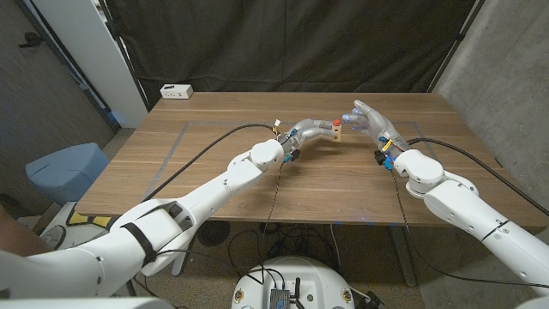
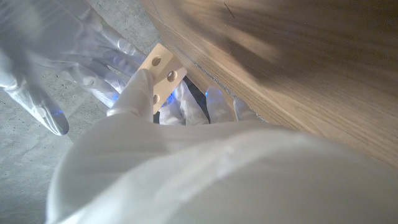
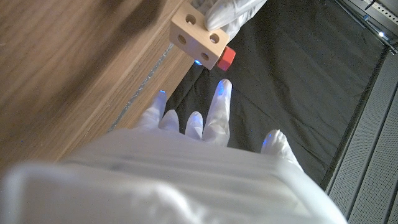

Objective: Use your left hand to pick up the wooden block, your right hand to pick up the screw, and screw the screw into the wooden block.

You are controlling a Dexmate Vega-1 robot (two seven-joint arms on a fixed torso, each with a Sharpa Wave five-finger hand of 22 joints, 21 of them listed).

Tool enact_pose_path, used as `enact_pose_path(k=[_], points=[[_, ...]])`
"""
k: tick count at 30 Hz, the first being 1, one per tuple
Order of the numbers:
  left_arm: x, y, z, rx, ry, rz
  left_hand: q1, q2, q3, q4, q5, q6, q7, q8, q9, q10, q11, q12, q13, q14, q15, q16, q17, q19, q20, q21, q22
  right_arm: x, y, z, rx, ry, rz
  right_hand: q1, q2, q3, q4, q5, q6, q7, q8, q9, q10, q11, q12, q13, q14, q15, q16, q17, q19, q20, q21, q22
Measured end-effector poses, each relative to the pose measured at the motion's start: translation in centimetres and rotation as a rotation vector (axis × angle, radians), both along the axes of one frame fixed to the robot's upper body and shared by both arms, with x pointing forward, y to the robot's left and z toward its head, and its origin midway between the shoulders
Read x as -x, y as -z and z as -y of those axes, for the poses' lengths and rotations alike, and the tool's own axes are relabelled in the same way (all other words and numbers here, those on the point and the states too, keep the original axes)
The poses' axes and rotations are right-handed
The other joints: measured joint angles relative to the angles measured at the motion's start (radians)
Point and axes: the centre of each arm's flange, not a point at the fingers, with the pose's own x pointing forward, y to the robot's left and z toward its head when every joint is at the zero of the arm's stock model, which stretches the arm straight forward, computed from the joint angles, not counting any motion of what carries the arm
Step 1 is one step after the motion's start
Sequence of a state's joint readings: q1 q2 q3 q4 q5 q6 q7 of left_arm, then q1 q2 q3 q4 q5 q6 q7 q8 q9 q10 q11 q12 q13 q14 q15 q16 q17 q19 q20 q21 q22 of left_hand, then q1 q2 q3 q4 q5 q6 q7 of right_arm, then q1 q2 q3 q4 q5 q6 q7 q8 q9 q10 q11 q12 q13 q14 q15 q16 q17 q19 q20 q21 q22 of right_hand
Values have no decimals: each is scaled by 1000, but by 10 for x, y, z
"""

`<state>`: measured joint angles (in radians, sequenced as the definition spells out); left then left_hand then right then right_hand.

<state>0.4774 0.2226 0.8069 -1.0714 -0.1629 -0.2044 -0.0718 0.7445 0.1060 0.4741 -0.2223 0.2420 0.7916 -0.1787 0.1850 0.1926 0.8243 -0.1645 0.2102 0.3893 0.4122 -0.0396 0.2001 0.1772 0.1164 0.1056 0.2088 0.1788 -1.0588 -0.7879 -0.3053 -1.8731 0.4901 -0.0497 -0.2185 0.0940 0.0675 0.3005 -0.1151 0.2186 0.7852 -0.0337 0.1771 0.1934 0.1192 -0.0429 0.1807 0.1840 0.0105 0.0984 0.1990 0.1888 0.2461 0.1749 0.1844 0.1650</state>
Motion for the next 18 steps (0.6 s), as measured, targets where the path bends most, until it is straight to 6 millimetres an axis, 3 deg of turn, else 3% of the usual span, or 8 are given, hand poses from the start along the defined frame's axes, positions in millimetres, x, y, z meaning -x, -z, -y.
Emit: enact_pose_path(k=[11, 18], points=[[3, 0, 1, -2, -4, 5, 0, 0, 0, 0, 0, 0, 0, 0, 1, 0, 0, -2, 3, 0, 0, 0, 0, 0, 0, 0, 0, -3, 0, 1, 1, -16, -7, -8, -8, 0, 0, 0, -46, 7, -4, 0, -40, 4, -4, 0, -31, 12, -8, 0, -26, 0, -7, 0], [5, 0, 3, -3, -2, 9, 0, 0, 0, 0, 0, 0, 0, 0, 1, 0, 0, -2, 0, 0, 0, 0, 0, 0, 0, 0, 0, -4, 0, 1, 5, -33, -15, -8, -8, -4, 4, 0, -78, 10, -4, 0, -74, 9, -4, 0, -61, 17, -14, 0, -69, 8, -7, 0]])
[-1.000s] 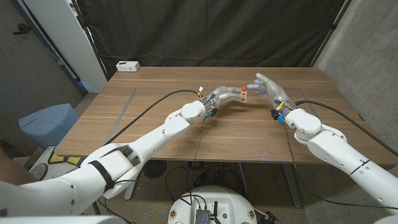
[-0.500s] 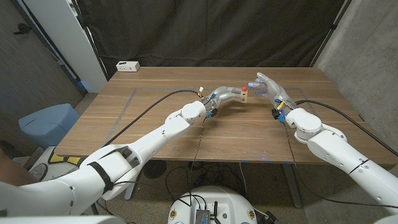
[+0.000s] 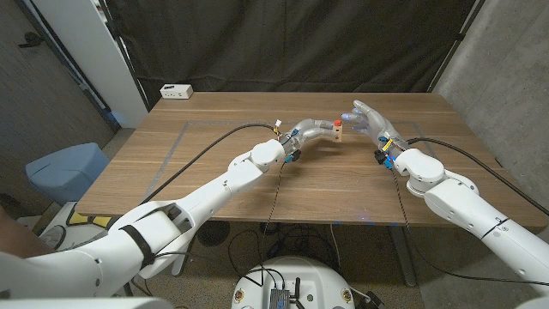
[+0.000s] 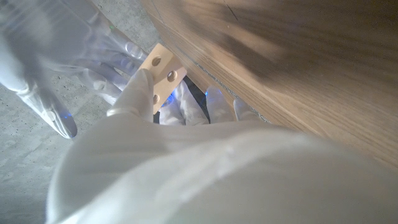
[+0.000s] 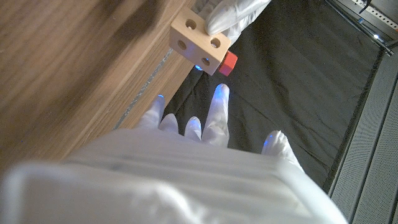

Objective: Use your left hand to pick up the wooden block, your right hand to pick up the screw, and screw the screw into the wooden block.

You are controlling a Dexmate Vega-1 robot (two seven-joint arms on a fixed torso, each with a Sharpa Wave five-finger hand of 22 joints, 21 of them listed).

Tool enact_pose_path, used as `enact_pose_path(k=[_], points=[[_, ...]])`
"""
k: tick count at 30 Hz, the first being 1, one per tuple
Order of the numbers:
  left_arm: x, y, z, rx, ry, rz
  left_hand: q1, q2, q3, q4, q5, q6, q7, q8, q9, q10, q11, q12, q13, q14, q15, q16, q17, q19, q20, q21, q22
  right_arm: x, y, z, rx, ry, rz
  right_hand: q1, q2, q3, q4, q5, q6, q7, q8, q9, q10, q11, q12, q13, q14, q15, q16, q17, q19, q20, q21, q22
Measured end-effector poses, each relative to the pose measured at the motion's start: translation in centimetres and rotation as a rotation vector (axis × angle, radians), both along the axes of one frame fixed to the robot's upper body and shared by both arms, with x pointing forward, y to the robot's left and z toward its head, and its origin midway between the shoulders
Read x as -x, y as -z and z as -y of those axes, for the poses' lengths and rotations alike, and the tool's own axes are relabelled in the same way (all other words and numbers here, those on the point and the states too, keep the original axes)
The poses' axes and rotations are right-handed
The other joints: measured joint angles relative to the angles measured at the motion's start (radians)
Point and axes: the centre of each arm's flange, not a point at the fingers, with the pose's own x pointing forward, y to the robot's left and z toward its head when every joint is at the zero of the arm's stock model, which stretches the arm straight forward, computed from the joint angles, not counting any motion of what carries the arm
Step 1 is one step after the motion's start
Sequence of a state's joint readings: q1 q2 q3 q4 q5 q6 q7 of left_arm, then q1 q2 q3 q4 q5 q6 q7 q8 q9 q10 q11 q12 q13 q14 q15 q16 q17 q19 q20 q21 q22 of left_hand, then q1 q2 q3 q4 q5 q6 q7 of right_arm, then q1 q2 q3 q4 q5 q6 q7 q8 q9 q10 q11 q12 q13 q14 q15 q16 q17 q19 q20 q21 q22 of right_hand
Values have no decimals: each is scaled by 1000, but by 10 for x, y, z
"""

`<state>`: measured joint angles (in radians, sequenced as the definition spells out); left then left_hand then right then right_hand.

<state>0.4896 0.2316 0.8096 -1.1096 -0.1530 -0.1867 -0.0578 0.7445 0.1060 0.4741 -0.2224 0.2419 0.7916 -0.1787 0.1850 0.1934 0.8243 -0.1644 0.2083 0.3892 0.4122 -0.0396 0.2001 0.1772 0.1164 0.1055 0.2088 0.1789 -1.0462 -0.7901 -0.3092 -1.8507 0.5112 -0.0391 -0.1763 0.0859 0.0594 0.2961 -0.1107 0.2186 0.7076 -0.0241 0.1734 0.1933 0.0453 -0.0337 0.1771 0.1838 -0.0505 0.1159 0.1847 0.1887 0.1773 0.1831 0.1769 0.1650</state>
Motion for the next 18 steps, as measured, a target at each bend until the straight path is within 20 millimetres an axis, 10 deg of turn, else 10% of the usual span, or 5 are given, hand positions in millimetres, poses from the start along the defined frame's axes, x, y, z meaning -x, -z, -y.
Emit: enact_pose_path(k=[18], points=[[6, 1, 3, -7, -1, 7, 0, 0, 1, -1, -1, 0, 0, 0, 0, 0, 0, 0, -1, 0, 0, 0, 0, 0, 0, 0, 0, -1, 1, -1, 10, -27, -12, -5, -5, -4, 4, 0, 10, 8, 16, 0, -15, -2, -1, 0, -14, 4, 0, 4, -31, 6, -8, 0]])
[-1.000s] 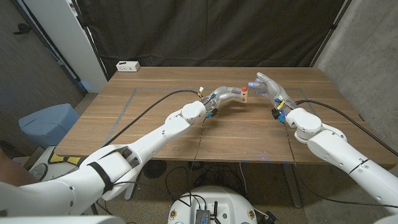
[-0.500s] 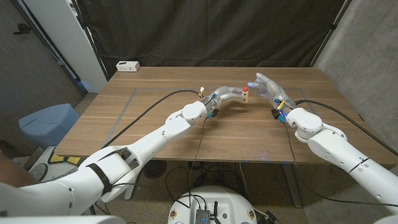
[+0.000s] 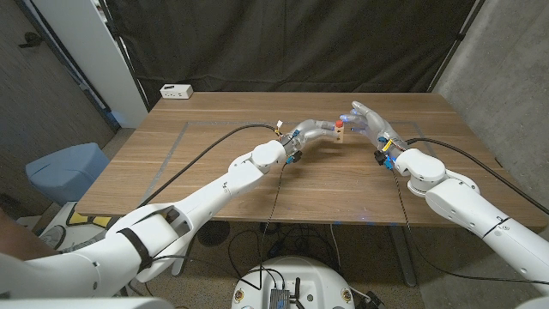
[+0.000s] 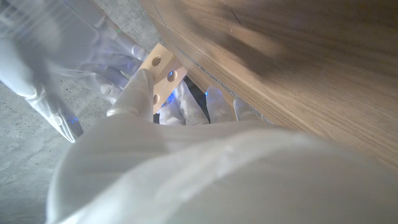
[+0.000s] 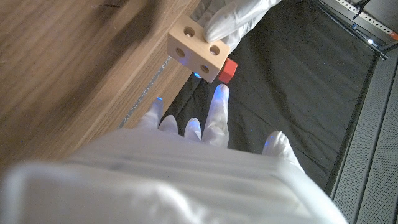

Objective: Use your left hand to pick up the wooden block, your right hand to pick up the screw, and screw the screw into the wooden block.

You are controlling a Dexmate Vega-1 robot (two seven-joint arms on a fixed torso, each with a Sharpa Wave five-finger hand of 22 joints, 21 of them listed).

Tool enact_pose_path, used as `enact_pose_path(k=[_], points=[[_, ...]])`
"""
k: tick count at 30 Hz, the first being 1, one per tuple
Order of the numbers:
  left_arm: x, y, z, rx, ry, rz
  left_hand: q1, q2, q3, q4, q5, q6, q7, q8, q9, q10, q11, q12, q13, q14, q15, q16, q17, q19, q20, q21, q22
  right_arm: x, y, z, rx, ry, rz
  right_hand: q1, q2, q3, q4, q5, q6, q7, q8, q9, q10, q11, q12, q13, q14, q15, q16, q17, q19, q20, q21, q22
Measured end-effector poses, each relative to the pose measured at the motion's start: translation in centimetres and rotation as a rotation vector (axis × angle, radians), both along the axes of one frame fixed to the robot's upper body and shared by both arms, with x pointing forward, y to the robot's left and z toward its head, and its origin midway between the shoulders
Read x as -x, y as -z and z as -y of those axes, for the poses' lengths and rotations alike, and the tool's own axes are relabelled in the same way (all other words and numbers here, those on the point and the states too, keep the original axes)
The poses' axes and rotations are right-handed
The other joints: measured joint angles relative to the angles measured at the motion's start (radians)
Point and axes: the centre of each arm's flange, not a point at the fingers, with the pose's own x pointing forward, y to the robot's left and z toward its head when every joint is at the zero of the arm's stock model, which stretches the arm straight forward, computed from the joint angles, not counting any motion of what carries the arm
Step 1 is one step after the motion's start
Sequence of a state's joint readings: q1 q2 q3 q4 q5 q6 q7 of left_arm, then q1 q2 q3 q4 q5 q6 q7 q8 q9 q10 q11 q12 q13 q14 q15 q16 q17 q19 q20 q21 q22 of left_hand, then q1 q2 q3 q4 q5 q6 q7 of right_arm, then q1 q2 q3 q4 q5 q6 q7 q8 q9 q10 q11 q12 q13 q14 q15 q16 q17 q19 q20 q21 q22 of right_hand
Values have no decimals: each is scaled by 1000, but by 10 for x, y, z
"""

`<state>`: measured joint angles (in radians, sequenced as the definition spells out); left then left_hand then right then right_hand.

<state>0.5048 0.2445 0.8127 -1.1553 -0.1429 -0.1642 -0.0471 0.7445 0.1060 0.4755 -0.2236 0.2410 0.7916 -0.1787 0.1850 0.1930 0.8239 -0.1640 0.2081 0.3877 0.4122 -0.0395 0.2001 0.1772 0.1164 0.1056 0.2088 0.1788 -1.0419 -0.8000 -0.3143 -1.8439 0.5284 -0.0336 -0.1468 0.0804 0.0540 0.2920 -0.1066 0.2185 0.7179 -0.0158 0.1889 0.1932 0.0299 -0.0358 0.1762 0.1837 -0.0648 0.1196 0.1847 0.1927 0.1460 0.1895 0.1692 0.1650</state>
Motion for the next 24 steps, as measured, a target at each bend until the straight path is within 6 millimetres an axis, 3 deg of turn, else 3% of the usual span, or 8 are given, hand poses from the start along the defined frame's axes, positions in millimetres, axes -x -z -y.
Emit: enact_pose_path(k=[24], points=[[0, 2, 2, -2, -2, -3, 0, 0, -2, 2, 3, 0, 0, 0, 0, -1, 1, 4, 4, 0, 0, 0, 0, 0, 0, 0, 0, -3, 3, -1, 7, -13, -21, -4, -4, 0, 0, 0, 61, 10, 22, 0, 22, -3, 15, -2, 0, 0, 5, -2, -3, 3, 9, 0]])
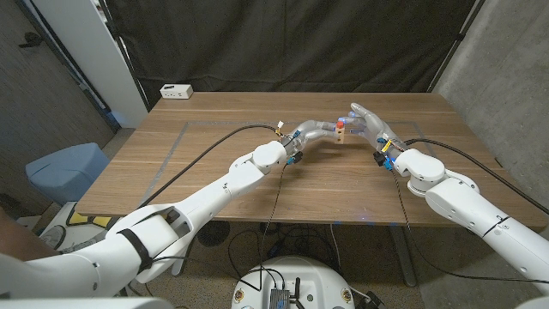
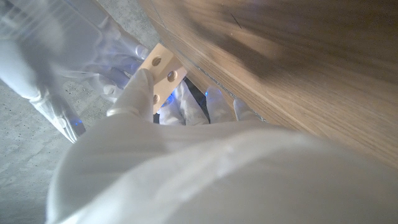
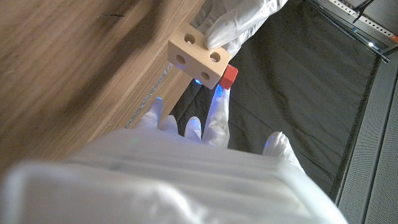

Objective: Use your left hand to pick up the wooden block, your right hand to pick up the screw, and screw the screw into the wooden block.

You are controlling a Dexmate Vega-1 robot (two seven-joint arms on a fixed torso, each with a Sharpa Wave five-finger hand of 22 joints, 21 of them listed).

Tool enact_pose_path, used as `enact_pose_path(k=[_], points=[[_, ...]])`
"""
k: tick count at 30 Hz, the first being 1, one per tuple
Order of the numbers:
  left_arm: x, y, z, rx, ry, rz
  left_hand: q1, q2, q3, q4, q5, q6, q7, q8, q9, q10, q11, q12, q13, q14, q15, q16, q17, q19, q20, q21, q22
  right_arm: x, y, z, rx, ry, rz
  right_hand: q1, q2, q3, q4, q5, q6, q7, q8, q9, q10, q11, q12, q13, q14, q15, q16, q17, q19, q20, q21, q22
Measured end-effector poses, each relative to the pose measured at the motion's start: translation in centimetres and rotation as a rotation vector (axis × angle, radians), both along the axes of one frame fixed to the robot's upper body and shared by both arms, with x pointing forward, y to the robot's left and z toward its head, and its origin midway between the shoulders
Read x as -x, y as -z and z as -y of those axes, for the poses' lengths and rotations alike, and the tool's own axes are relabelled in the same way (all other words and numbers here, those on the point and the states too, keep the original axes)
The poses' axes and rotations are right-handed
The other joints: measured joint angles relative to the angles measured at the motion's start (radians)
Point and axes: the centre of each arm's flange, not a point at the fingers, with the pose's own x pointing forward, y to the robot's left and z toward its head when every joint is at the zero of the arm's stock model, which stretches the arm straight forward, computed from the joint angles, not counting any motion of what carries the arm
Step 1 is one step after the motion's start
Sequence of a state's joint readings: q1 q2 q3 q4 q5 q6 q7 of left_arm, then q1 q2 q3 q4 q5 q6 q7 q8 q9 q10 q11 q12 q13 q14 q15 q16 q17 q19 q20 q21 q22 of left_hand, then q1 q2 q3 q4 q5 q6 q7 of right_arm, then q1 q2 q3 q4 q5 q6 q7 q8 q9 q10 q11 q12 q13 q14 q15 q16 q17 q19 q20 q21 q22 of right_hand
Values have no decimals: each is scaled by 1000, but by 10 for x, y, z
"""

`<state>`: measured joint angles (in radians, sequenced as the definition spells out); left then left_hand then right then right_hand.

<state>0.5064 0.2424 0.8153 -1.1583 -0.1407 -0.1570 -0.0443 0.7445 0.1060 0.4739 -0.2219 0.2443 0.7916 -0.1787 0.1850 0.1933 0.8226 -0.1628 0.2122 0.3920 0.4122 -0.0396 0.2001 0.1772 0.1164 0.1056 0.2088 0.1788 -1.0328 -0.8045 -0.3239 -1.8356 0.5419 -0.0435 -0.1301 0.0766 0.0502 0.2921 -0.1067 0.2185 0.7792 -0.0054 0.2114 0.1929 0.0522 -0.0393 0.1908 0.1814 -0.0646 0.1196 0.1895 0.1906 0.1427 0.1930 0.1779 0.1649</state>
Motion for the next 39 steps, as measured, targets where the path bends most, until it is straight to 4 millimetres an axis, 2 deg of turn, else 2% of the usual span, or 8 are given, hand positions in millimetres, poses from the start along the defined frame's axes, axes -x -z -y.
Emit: enact_pose_path(k=[9, 20, 24, 39], points=[[-3, -1, 0, -3, -4, -6, 0, 0, 0, 0, 0, 0, 0, 0, 0, 0, 0, 0, -3, 0, 0, 0, 0, 0, 0, 0, 0, -1, 1, 1, -4, 5, -6, -5, 5, 0, 0, 0, 23, 9, 4, 0, 12, -5, 2, 0, 0, 0, 0, 0, 0, 0, 4, 0], [-7, -2, 1, -3, 0, -8, 0, 0, 0, 0, 0, 0, 0, 0, 0, 0, 0, -1, 0, 0, 0, 0, 0, 0, 0, 0, 0, -2, 2, 2, -15, 18, -10, -5, 5, 0, 0, 0, 40, 7, 4, 0, 25, -3, 6, 0, 9, -2, 8, 0, 0, 0, 4, 0], [-6, -4, 3, -2, 6, -5, 0, 0, 0, 0, 0, 0, 0, 0, 0, 0, 0, -1, 0, 0, 0, 0, 0, 0, 0, 0, 0, -2, 2, 1, -15, 18, -10, -5, 5, 0, 0, 0, 53, 8, 12, 0, 38, -5, 6, 0, 15, -7, 8, 0, 4, 3, 4, 0], [-9, -3, 1, -4, 4, -11, 0, 0, 0, 0, -2, 0, 0, 0, 0, 2, -2, -4, -1, 0, 0, 0, 0, 0, 0, 0, 0, 1, 2, 0, -24, 34, -9, -5, 5, 0, 0, 0, 88, 9, 18, 0, 66, -5, 13, 0, 36, -7, 16, 0, 15, -7, 12, 0]])
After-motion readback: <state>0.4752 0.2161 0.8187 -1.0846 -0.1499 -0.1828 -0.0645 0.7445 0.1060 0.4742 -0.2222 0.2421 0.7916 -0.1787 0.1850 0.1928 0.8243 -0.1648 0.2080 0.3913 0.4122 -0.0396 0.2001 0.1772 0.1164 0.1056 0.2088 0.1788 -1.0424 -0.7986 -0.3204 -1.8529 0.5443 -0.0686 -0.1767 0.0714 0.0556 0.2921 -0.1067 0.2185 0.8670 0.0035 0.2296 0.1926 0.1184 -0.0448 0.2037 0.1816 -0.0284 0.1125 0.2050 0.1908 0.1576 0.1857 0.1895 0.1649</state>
